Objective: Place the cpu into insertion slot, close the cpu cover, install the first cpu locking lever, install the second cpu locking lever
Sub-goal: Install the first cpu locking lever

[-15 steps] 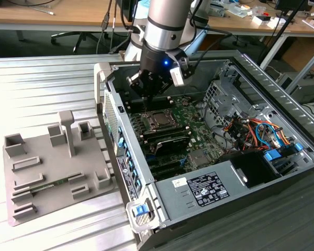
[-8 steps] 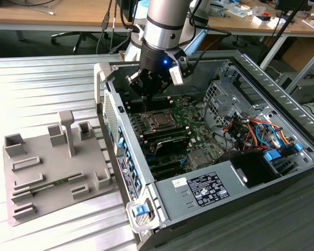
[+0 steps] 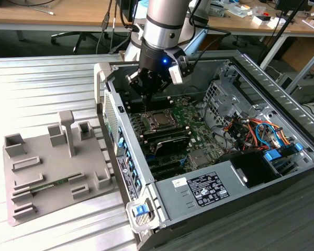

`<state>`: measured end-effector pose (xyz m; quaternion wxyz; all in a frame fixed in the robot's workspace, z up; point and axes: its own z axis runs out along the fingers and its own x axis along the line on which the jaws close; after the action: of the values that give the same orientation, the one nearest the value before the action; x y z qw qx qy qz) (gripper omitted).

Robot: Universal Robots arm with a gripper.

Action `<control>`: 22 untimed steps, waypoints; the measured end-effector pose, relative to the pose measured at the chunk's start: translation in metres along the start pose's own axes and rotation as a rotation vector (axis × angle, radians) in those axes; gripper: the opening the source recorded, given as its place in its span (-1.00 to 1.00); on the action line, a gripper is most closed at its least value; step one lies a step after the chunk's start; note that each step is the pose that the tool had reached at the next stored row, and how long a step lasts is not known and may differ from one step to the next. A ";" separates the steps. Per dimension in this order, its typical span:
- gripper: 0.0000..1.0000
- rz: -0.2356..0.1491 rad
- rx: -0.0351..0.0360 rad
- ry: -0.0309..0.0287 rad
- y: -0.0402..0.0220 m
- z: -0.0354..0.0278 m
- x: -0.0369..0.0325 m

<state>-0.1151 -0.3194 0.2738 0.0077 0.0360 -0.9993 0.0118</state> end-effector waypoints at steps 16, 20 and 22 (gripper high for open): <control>-0.79 -0.001 -0.0743 -0.0055 0.0093 0.0003 -0.0004; -0.79 -0.001 -0.0770 -0.0056 0.0094 0.0028 -0.0005; -0.79 -0.001 -0.0773 -0.0057 0.0096 0.0032 -0.0007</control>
<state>-0.1151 -0.3098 0.2704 0.0062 0.0363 -0.9990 -0.0269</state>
